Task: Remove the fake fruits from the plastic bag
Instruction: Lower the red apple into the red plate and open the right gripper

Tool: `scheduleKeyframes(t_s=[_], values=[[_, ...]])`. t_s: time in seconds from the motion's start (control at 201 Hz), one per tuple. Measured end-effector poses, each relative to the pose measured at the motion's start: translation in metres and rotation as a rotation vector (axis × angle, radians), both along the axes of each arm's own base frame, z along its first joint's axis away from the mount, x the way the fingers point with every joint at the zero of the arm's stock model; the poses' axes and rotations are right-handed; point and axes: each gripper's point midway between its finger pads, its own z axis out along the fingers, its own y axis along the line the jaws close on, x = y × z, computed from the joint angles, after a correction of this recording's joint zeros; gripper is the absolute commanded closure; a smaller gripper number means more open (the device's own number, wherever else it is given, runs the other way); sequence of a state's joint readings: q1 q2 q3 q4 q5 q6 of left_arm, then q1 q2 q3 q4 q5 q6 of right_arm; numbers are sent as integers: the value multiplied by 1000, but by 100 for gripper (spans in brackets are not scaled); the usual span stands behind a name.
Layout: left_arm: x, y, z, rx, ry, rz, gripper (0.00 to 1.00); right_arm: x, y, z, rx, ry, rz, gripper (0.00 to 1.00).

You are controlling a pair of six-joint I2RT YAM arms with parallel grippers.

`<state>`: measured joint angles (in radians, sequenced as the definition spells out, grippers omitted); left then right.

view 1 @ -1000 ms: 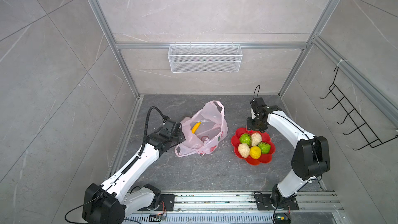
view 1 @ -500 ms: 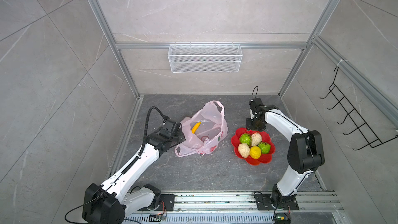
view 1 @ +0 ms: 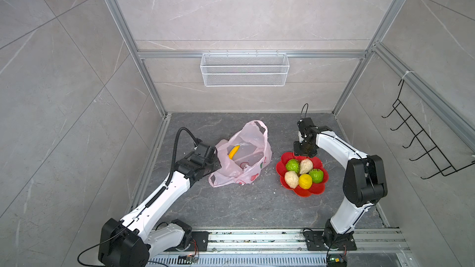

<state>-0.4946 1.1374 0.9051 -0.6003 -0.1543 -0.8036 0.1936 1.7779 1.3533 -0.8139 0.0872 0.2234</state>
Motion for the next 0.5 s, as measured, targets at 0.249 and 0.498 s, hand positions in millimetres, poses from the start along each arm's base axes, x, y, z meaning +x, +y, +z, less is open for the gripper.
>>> scheduleKeyframes(t_s=[0.249,0.498], values=[[0,0,0,0,0,0,100,-3,0,18,11,-49,1,59],[0,0,0,-2,-1,-1,100,-5,-1,36,20,-97,1,59]])
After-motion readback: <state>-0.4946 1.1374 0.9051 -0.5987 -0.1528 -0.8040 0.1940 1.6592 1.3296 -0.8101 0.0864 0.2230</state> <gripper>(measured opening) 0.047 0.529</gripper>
